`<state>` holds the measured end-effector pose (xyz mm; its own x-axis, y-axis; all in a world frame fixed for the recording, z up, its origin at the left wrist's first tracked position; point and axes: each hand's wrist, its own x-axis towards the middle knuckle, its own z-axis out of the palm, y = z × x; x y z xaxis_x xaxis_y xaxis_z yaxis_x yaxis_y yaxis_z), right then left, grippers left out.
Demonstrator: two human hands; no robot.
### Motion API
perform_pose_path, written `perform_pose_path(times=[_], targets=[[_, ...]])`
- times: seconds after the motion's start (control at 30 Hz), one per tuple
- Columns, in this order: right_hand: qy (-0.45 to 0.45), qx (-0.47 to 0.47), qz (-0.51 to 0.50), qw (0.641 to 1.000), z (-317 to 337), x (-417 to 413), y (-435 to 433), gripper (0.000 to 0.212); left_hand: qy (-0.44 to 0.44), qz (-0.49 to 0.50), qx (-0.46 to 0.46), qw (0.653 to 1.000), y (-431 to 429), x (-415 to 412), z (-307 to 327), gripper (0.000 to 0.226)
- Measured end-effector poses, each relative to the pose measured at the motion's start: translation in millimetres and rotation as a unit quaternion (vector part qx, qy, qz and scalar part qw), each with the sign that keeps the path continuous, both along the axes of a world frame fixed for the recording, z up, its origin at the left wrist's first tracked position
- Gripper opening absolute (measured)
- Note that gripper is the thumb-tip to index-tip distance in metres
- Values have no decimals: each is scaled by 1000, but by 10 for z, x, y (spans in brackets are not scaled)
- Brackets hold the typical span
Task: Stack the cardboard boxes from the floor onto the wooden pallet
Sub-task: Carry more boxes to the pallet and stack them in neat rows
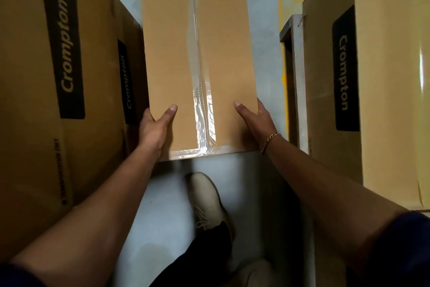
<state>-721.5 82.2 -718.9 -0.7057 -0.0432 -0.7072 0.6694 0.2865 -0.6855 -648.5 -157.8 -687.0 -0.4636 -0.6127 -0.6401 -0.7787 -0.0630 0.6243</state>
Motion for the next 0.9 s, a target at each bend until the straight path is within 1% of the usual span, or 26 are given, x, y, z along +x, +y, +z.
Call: perform_pose_path(times=[0.1, 0.23, 0.3, 0.4, 0.43, 0.5, 0.53, 0.57, 0.67, 0.73, 0.83, 0.9], targets=[[-10, 5, -9, 1000, 291, 40, 99, 85, 8, -3, 5, 1000, 80, 48, 281, 55], [-9, 5, -21, 1000, 792, 117, 307, 89, 19, -16, 2, 1000, 220, 137, 808, 56], [4, 2, -16, 1000, 1115, 142, 410, 86, 25, -30, -9, 999, 310, 174, 1173, 57], [28, 6, -18, 999, 1725, 165, 540, 87, 37, -52, -27, 998, 429, 228, 1717, 62], [34, 7, -16, 999, 1905, 180, 594, 88, 38, -58, -33, 997, 464, 242, 1893, 66], [43, 15, -25, 999, 2281, 208, 716, 102, 42, -67, -32, 996, 560, 253, 2267, 70], [46, 19, -27, 998, 2436, 226, 792, 109, 47, -69, -30, 996, 626, 256, 2456, 69], [58, 17, -25, 998, 2641, 250, 862, 111, 56, -72, -31, 995, 699, 264, 2634, 66], [87, 25, -24, 996, 3206, 314, 1098, 96, 83, -78, -24, 993, 960, 307, 3143, 60], [85, 32, -31, 995, 3463, 361, 1314, 94, 99, -81, -23, 992, 1167, 325, 3400, 55], [97, 46, -36, 994, 3717, 428, 1690, 107, 119, -91, -25, 988, 1530, 346, 3638, 53], [104, 56, -41, 992, 3845, 485, 1990, 111, 129, -95, -13, 987, 1807, 364, 3710, 51]])
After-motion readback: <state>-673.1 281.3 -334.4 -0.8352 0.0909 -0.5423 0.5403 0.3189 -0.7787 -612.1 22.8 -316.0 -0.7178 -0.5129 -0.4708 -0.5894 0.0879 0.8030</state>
